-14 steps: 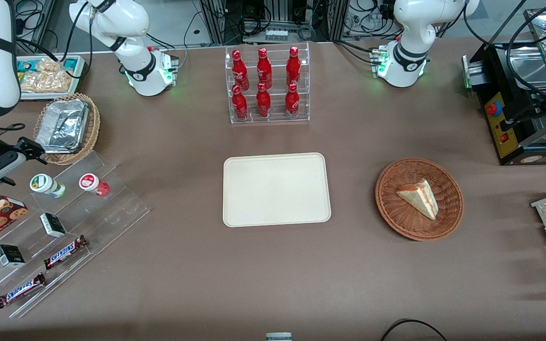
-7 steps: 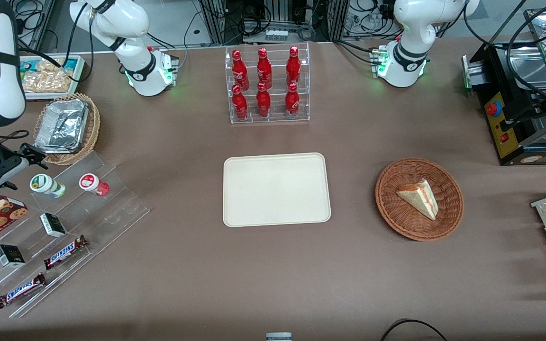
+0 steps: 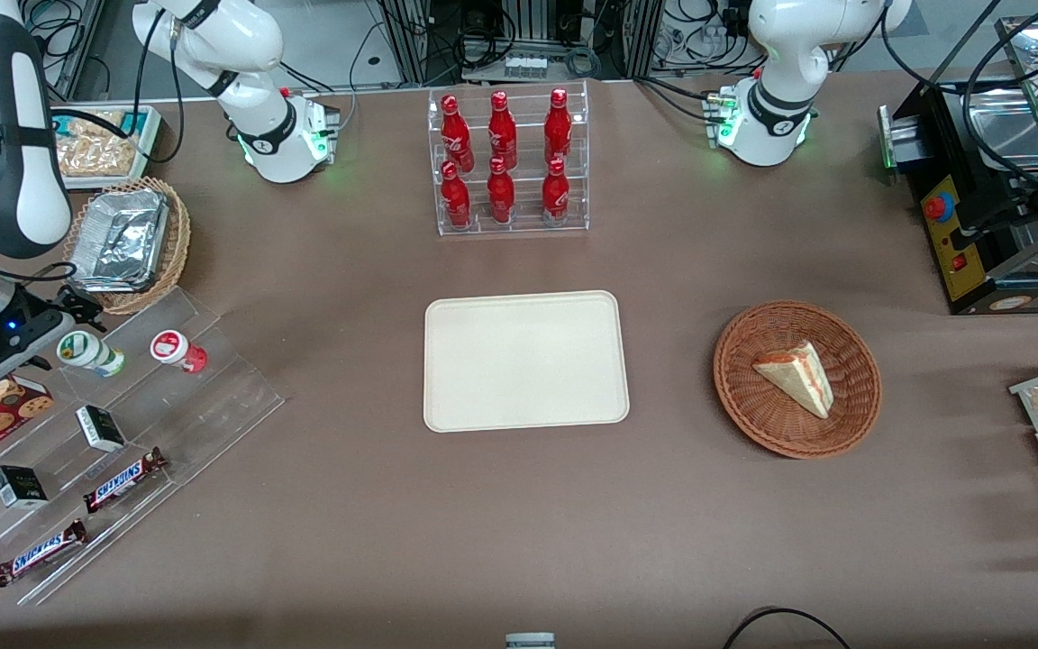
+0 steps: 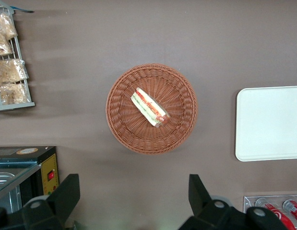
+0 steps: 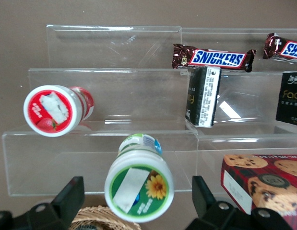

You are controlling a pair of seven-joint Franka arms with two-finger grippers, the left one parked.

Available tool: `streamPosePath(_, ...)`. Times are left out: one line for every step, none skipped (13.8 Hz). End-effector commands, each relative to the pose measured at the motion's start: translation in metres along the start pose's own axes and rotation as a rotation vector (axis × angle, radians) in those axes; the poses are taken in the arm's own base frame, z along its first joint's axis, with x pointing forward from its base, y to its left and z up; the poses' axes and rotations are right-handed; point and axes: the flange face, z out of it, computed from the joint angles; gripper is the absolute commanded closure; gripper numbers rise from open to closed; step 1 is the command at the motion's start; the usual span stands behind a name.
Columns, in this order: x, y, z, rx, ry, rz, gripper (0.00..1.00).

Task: Place green gum on tray
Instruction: 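Close the right gripper around the green-and-white gum tub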

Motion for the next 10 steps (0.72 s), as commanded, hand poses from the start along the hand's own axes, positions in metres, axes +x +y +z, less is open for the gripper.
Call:
streamPosePath(-0.003, 0.001, 0.012, -0.011, 0.028, -0.002, 0.07)
streamPosePath(-0.002, 0.001, 0.014, -0.008, 0.027, -0.001, 0.31)
streamPosePath(-0.002, 0.001, 0.013, -0.01, 0.028, 0.0, 0.61)
streamPosePath(-0.002, 0.001, 0.012, -0.009, 0.029, 0.001, 0.88)
streamPosePath(-0.002, 0.0, 0.011, -0.008, 0.028, 0.0, 1.0)
streamPosePath(-0.002, 0.001, 0.01, -0.009, 0.028, 0.0, 1.0)
streamPosePath(-0.002, 0.001, 0.007, -0.01, 0.03, 0.002, 1.0)
streamPosePath(-0.002, 0.001, 0.004, -0.01, 0.03, 0.002, 1.0)
streamPosePath(-0.002, 0.001, -0.002, -0.007, 0.029, 0.003, 1.0)
streamPosePath(-0.001, 0.001, -0.009, -0.003, 0.027, 0.006, 1.0)
